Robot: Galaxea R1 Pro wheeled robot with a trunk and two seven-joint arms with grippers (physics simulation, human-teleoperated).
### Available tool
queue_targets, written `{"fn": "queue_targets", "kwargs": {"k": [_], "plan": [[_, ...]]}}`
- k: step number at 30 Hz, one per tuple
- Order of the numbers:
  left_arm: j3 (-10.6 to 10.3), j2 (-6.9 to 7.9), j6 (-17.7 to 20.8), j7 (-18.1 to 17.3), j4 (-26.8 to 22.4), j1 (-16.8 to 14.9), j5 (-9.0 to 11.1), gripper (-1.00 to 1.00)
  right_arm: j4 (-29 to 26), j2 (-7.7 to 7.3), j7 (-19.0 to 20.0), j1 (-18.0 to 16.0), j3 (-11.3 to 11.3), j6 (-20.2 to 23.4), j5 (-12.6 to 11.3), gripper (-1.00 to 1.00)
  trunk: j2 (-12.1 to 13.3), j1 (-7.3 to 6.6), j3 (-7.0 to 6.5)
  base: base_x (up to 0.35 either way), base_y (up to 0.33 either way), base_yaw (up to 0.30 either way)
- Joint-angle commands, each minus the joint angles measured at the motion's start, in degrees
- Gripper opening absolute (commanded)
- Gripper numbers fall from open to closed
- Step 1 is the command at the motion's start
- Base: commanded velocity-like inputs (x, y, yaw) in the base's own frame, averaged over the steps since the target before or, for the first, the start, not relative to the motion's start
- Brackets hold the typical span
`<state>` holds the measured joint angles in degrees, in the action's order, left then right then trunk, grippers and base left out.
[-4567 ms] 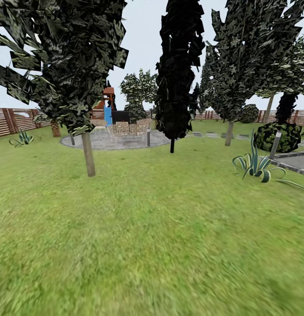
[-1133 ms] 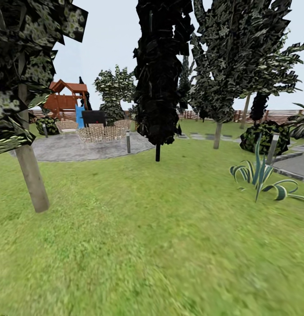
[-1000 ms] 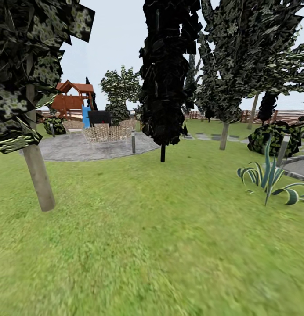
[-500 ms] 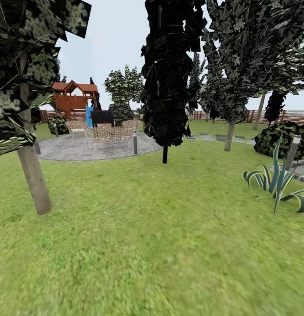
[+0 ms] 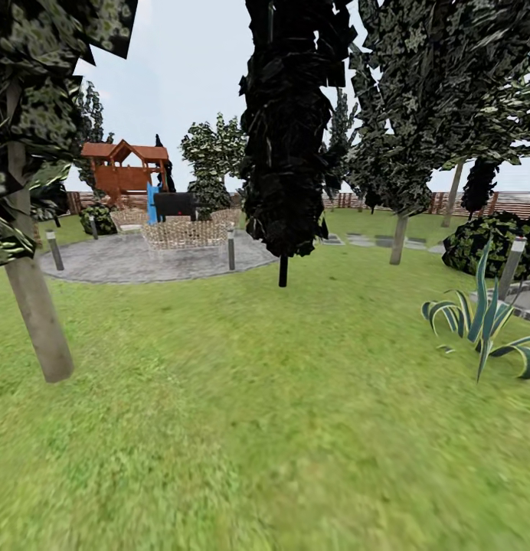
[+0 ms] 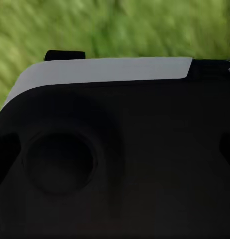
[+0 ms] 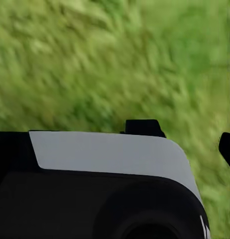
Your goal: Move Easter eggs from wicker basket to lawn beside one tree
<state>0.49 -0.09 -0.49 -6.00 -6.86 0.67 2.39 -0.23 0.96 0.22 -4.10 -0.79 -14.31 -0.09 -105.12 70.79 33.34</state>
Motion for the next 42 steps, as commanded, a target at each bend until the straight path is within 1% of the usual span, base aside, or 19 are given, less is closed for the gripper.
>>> {"fn": "queue_targets", "kwargs": {"k": [1,20,42], "plan": [[0.04,0.00,-0.04,-0.15,-0.09,0.03,0.25,1.00,0.05,0.01,0.03,-0.03,-0.08,-0.18,-0.03,1.00,-0.02,0.02,0.05,0.229,-0.185,0.000],[0.04,0.00,-0.06,-0.15,-0.09,0.01,0.25,1.00,0.06,0.09,0.05,-0.03,-0.08,-0.11,0.00,1.00,-0.02,0.02,0.05,0.235,-0.160,0.000],[0.04,0.00,-0.04,-0.15,-0.09,0.03,0.25,1.00,0.06,0.09,-0.03,-0.03,-0.08,-0.10,0.03,1.00,-0.02,0.02,0.07,0.322,-0.012,0.004]]}}
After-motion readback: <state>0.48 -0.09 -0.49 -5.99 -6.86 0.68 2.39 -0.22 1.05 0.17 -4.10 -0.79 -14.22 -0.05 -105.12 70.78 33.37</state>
